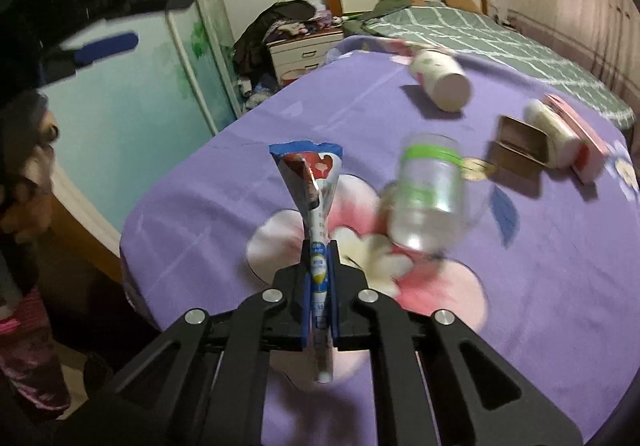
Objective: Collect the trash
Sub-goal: 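Lift the tube wrapper with the right gripper, carry into the bin, release, then grasp the clear green-banded cup with the left gripper and lift it, then carry the clear cup with the left gripper into the bin and release, then reach the right gripper to the brown plastic tray and grasp its rim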
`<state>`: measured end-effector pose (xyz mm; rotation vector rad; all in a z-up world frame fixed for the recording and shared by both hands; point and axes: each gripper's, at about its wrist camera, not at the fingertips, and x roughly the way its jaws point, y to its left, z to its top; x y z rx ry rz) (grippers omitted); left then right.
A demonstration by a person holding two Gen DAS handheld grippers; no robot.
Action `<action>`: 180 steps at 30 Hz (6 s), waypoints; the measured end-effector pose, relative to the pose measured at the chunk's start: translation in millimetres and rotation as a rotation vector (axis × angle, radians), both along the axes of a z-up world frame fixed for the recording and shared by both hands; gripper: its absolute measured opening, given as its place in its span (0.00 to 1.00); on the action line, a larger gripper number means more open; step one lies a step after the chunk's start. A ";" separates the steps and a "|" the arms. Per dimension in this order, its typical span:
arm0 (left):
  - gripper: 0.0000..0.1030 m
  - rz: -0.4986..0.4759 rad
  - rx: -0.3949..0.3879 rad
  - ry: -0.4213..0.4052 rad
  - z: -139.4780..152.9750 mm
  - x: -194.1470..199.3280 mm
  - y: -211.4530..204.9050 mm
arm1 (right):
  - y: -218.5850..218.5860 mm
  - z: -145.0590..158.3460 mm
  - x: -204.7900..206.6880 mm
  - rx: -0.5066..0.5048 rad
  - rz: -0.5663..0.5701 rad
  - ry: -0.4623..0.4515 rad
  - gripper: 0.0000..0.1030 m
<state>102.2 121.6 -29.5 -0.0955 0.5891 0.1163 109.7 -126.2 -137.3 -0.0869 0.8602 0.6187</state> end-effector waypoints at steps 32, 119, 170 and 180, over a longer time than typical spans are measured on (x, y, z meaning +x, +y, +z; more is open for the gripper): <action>0.90 -0.244 0.003 0.216 -76.4 59.8 -157.6 | -377.2 -45.4 -9.1 -0.137 -1.009 0.042 0.31; 0.78 -1.018 0.110 0.241 -89.2 27.4 -532.1 | -463.1 -35.0 -96.6 0.009 -1.156 0.004 0.38; 0.85 -0.101 -0.030 0.168 -97.6 209.8 -28.5 | -70.1 2.5 177.2 -0.022 -0.518 0.050 0.74; 0.86 -0.115 -0.135 0.201 -115.0 217.2 -19.0 | -56.4 -24.4 199.1 -0.072 -0.574 0.126 0.79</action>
